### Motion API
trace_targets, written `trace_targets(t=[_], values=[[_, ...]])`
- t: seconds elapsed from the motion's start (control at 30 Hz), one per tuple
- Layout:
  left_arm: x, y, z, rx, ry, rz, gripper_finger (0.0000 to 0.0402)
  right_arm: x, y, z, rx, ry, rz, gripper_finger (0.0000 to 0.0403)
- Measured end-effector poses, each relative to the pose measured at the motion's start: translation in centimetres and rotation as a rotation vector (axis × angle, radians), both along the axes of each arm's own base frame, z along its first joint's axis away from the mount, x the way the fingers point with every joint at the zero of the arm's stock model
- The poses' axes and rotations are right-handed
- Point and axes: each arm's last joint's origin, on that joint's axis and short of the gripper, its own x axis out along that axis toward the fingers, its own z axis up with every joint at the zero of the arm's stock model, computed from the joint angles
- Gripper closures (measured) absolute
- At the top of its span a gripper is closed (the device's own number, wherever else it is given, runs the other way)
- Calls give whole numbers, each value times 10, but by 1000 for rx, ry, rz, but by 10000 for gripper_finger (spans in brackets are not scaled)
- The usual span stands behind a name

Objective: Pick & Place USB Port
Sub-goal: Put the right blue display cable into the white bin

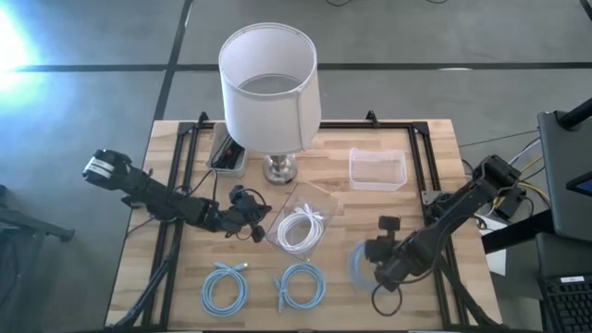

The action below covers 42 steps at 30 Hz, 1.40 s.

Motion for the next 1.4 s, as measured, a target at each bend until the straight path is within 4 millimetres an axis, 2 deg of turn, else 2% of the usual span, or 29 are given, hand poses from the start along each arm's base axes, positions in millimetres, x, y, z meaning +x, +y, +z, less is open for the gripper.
trace_targets(t=[0.13,0.37,0.6,0.83,1.03,1.2,1.4], values=[[0,0,0,0,0,0,383,0,-7,13,-135,-57,-60,390],[0,0,0,0,0,0,383,2,-28,38,-512,-164,-66,390],[0,0,0,-4,-2,1,383,9,-65,42,-752,-139,-129,390],[0,0,0,-5,-2,2,383,15,-109,35,-901,-57,-249,390],[0,0,0,-5,-2,2,383,18,-133,37,-994,-95,-344,390],[0,0,0,-6,-3,2,383,19,-154,36,-980,-41,-446,390],[0,0,0,-6,-3,2,383,13,-178,24,-966,8,-583,390]])
